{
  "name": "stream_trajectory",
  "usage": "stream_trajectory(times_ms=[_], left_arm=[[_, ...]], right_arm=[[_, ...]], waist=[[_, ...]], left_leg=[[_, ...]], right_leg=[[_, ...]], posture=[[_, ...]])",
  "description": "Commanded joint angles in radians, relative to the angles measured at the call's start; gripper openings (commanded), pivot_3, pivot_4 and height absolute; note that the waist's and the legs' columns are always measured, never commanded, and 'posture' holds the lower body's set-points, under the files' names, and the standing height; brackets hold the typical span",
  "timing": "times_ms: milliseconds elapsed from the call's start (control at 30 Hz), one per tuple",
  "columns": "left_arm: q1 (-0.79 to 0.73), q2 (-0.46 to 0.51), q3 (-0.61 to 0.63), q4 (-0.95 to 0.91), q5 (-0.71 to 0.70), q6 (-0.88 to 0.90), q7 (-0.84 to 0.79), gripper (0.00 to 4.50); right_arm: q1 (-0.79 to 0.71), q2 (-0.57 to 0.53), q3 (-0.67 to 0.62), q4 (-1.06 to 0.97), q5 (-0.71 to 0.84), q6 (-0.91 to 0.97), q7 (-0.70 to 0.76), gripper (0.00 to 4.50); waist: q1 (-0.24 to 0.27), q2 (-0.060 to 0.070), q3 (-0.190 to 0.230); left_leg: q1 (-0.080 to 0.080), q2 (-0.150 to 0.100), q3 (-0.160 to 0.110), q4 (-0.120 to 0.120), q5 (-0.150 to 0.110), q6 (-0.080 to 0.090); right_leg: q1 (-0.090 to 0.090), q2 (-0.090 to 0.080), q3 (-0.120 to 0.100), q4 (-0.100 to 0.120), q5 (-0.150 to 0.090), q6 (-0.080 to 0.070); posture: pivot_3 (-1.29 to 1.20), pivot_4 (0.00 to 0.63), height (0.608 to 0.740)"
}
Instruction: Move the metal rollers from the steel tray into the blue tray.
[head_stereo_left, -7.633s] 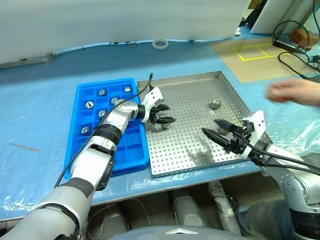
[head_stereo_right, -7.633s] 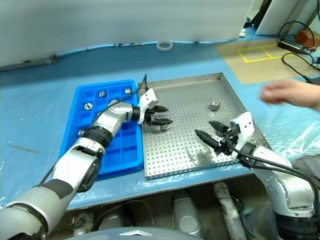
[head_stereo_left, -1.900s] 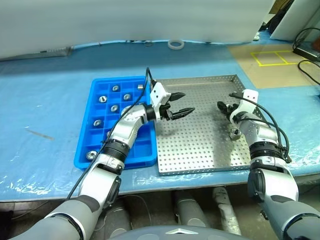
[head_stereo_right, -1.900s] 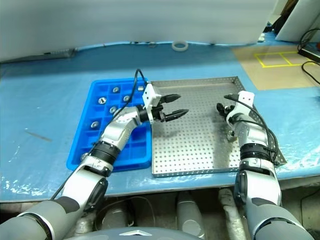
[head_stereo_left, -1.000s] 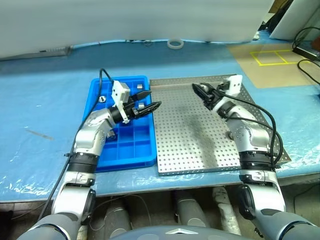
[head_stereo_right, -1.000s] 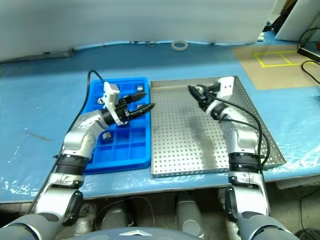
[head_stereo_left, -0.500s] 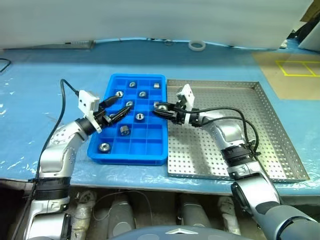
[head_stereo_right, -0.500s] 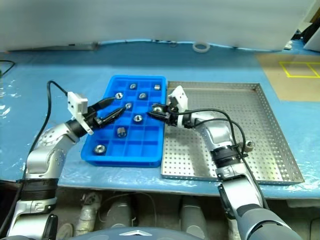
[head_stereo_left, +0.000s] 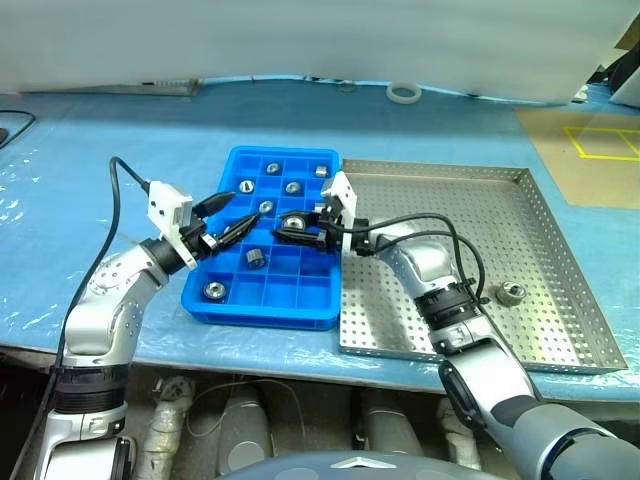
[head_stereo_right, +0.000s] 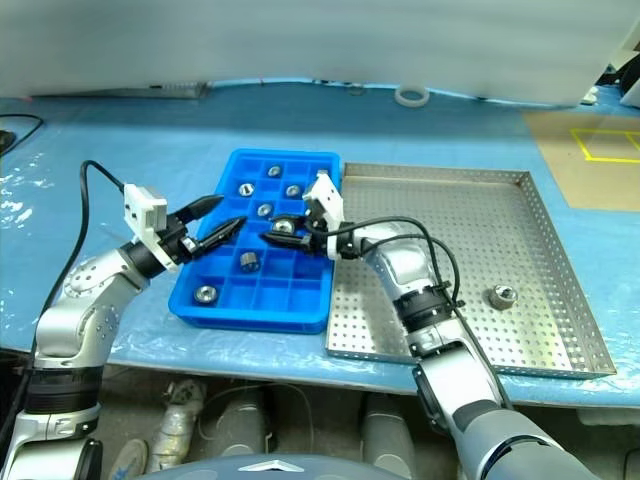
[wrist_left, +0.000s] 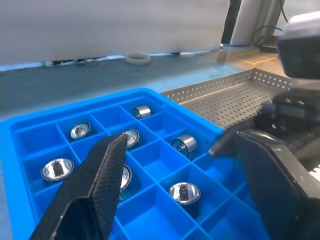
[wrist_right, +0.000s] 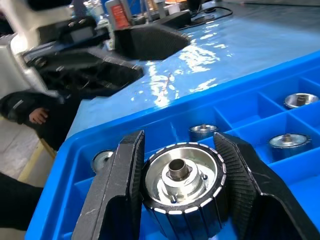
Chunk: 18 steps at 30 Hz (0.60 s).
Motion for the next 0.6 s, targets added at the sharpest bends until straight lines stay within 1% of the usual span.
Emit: stream_trajectory(times_ms=[33,167,300,433,467,500,533,600], left_arm=[[-0.004,0.006,0.027,-0.009,-0.021,-0.010,0.008,3.65],[-0.005,0.007,0.023,-0.007,-0.021,-0.012,0.010,3.65],[0.031,0.026,-0.008,-0.035,-0.007,-0.004,-0.013,3.65],[0.037,0.025,-0.013,-0.044,-0.007,-0.012,-0.003,3.65],[0.035,0.026,-0.012,-0.045,-0.008,-0.012,-0.002,3.65],[0.033,0.026,-0.014,-0.045,-0.007,-0.013,-0.001,3.65],[0.029,0.027,-0.016,-0.043,-0.005,-0.015,-0.001,3.65],[0.019,0.024,-0.023,-0.038,-0.004,-0.019,-0.003,3.65]], right_arm=[[0.036,-0.021,0.058,-0.134,0.034,0.050,0.072,1.79],[0.073,-0.038,0.116,-0.209,0.041,0.103,0.108,1.79],[0.055,-0.011,0.150,-0.130,-0.063,0.030,0.018,1.79],[0.076,0.000,0.187,-0.143,-0.073,0.028,0.038,1.79],[0.077,0.005,0.198,-0.128,-0.093,0.013,0.024,1.79],[0.077,0.008,0.206,-0.111,-0.111,0.002,0.012,2.53],[0.080,0.008,0.218,-0.103,-0.123,-0.007,0.013,2.75],[0.084,0.009,0.224,-0.097,-0.134,-0.017,0.012,3.43]], waist=[[0.000,0.000,0.000],[0.000,0.000,0.000],[-0.001,0.000,0.000],[0.003,-0.002,0.001],[0.003,-0.003,0.001],[0.003,-0.003,0.001],[0.002,-0.003,0.001],[0.002,-0.003,0.001]], left_leg=[[0.000,0.000,0.000,0.000,0.000,0.000],[0.001,0.000,0.000,-0.001,0.000,-0.001],[0.002,0.001,0.000,-0.001,0.001,-0.002],[0.002,0.001,-0.001,-0.001,0.002,-0.003],[0.002,0.001,-0.001,-0.001,0.002,-0.004],[0.002,0.001,-0.001,-0.001,0.002,-0.004],[0.002,0.001,-0.001,-0.001,0.003,-0.004],[0.003,0.000,-0.002,-0.001,0.003,-0.005]], right_leg=[[0.000,0.000,0.000,0.000,0.000,0.000],[0.000,0.001,0.000,0.000,0.000,0.000],[-0.001,0.000,0.000,0.003,0.000,0.000],[-0.002,0.000,0.000,0.006,0.000,0.000],[-0.002,0.000,0.000,0.007,0.000,0.000],[-0.002,0.000,0.000,0.008,0.000,0.000],[-0.002,0.000,0.000,0.008,0.000,0.000],[-0.003,0.000,0.000,0.010,0.000,0.000]], posture=[[-0.08,0.150,0.740],[-0.07,0.150,0.740],[-0.06,0.150,0.740],[-0.05,0.150,0.740],[-0.05,0.150,0.740],[-0.05,0.150,0.740],[-0.05,0.150,0.740],[-0.05,0.150,0.740]])
